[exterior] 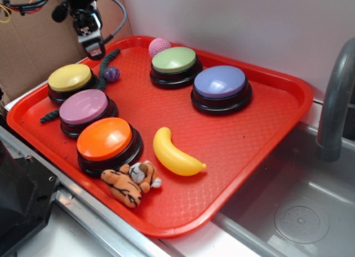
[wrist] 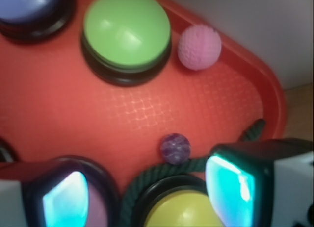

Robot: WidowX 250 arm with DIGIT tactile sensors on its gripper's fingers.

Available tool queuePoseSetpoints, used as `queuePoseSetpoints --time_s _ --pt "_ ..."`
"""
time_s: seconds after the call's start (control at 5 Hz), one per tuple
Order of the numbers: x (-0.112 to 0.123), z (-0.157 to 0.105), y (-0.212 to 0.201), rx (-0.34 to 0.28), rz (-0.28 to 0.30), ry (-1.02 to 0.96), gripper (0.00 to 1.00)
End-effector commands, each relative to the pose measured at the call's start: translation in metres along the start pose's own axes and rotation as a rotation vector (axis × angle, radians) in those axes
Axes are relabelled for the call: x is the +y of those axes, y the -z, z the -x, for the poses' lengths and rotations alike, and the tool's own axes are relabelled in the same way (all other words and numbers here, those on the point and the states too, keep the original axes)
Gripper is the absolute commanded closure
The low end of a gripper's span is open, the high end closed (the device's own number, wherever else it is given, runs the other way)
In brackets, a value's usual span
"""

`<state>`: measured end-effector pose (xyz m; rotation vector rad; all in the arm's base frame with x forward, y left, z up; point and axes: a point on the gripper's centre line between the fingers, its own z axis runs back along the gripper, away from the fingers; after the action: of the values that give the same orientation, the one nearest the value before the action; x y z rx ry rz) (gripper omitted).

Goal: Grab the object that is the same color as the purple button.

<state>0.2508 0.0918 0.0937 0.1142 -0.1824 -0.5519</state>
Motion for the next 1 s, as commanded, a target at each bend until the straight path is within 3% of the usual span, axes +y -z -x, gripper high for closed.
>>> queuePoseSetpoints --time_s 0.0,0.4,0.6,0.8 --pt "0.023 -0.004 0.055 -0.031 0.013 0.010 0.00" --pt "0.026 -0.004 0.079 -0.005 0.037 0.042 0.00" --pt "0.024 -0.004 0.080 -0.002 0.038 0.039 1.00" --pt "0.024 -0.001 0.081 -0.003 0.040 0.010 1.00"
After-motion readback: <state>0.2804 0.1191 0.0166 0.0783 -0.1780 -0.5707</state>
